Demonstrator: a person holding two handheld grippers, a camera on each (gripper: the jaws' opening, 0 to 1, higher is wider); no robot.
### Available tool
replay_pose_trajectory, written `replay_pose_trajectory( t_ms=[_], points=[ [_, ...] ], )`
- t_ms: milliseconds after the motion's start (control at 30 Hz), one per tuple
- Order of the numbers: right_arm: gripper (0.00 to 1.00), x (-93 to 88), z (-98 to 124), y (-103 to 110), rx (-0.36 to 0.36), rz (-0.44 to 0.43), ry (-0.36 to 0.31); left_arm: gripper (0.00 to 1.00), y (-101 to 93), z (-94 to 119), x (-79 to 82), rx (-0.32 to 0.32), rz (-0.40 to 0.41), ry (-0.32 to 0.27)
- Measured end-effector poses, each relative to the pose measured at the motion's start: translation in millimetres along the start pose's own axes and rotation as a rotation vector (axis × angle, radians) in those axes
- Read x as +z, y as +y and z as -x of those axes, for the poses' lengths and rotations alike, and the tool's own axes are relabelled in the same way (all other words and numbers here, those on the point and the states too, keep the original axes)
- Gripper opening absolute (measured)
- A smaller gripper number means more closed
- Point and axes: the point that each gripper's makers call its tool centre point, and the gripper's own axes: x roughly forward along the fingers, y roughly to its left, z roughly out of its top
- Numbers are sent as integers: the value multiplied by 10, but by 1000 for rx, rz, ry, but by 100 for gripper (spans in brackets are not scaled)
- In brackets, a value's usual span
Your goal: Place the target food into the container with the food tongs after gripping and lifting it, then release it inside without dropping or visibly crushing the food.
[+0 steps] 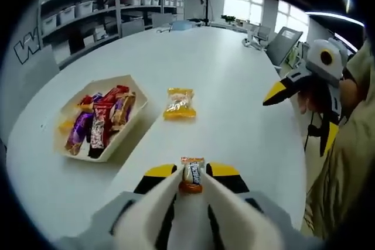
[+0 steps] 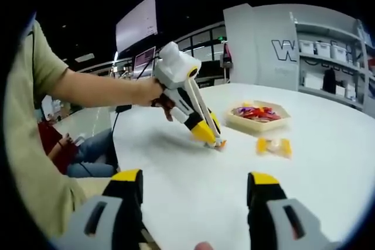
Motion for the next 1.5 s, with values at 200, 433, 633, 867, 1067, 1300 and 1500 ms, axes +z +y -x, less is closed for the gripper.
replay_pose_trajectory(
  t_ms=[200,433,633,867,1067,1300,1500],
  points=[
    [70,5,9,-2,-1,0,-3,18,112,105,206,7,2,-25],
    [70,10,22,-1,-3,0,-6,18,269,211,495,21,-7,-49],
    [70,9,34,-10,-6,-1,-7,18,429,245,681,43,-2,-69],
    [70,4,35,-5,-5,-1,-7,18,726,168,840,94,15,-74],
    [70,0,47,-18,-9,-5,-8,18,920,63,956,128,35,-81],
    [70,0,48,-21,-9,-4,-7,18,1156,-13,1099,166,50,-77],
    [70,-10,45,-33,-9,-2,-3,19,1269,-152,1125,207,7,-19]
  ],
)
